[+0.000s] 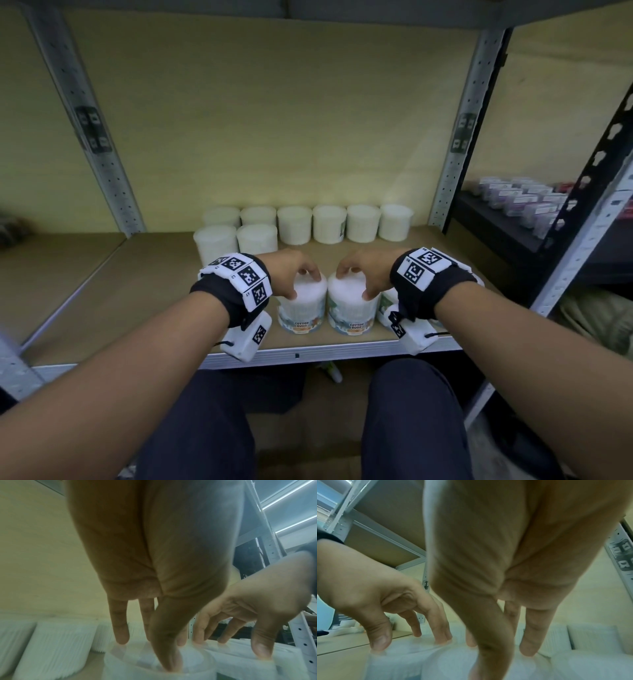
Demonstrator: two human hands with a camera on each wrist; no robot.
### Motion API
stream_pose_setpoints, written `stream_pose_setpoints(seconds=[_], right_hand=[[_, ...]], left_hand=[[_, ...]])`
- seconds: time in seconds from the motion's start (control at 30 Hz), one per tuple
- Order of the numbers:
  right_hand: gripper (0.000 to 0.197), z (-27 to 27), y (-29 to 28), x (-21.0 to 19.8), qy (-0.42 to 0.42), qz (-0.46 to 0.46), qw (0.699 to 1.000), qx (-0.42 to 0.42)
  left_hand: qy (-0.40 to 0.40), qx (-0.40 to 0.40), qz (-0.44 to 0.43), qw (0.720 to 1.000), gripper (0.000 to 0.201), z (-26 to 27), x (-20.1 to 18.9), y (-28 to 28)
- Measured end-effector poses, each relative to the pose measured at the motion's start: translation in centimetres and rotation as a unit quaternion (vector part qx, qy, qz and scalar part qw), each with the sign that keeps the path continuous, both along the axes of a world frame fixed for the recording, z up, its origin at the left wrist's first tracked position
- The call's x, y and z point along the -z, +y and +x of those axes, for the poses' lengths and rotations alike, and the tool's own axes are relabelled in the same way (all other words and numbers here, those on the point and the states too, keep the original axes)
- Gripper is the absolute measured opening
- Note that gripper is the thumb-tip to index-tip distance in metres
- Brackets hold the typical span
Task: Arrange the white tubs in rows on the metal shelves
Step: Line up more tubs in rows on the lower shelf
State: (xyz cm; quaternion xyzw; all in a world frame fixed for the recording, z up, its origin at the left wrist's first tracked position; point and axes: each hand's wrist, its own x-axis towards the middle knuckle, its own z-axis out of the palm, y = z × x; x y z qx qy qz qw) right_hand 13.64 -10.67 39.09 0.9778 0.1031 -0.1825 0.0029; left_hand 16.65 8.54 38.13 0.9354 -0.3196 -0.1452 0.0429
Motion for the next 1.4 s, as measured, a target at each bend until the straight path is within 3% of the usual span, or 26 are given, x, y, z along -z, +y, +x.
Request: stream_pose_setpoints(seconds=[0.37, 0.6, 0.83, 1.13, 1.4], right_hand=[[0.057, 0.7, -0.3, -0.3, 0.018, 0.035, 0.999, 0.017], [0.033, 3.0, 1.3, -0.3, -0.066, 0.137, 0.988, 0.031], [0.03, 7.4, 4.8, -0.5, -0.103, 0.179, 0.978, 0.03], [0.035, 15.7, 10.9, -1.0, -0.105, 0.138, 0.985, -0.012], [0.048, 20.9, 15.4, 0.2, -0.079, 0.067, 0.994, -0.031]], left_hand=[[0.033, -0.013, -0.037, 0.999, 0.056, 0.7, 0.3, 0.7], [0.011, -0.087, -0.11, 0.99, 0.043, 2.8, 0.4, 2.8], [-0.001, -0.153, -0.133, 0.979, 0.035, 6.2, -0.4, 7.2], [-0.036, -0.224, -0.139, 0.964, 0.037, 13.1, -0.4, 12.3], [-0.032, -0.239, -0.078, 0.967, 0.048, 17.6, 1.2, 14.7]])
